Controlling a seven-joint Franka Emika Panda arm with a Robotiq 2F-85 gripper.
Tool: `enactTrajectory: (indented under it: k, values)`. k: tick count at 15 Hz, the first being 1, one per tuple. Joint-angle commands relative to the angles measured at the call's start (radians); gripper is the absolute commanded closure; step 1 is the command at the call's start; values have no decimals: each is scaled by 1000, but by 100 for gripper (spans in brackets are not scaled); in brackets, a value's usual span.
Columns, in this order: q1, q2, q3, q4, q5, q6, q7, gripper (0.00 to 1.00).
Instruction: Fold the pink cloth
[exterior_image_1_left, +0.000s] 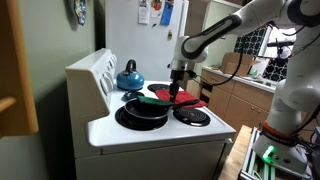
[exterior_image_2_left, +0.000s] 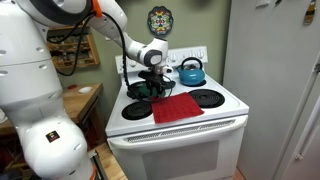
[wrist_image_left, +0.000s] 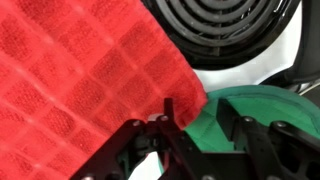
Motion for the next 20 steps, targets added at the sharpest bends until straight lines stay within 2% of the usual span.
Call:
enactTrajectory:
  k: [1,3,4,7,11,12,17,18,20]
  values:
    - [-3,-3,8,-20,6,13,22,83]
    - [-2,-17,9,-24,-7,1,29,98]
    - [-2,-23,9,-25,-18,-5,40,100]
    - [0,-42,7,-29,-82,-39,75,99]
    - [-7,-76,-2,-30,-234,-124,202,99]
    - [-6,-32,3,1,-181,-85,145,95]
    - [-8,-52,2,-2,-212,-115,178,95]
    - [-8,-52,2,-3,-213,-115,179,99]
    - [-27,-49,-18,-5,-248,-74,213,99]
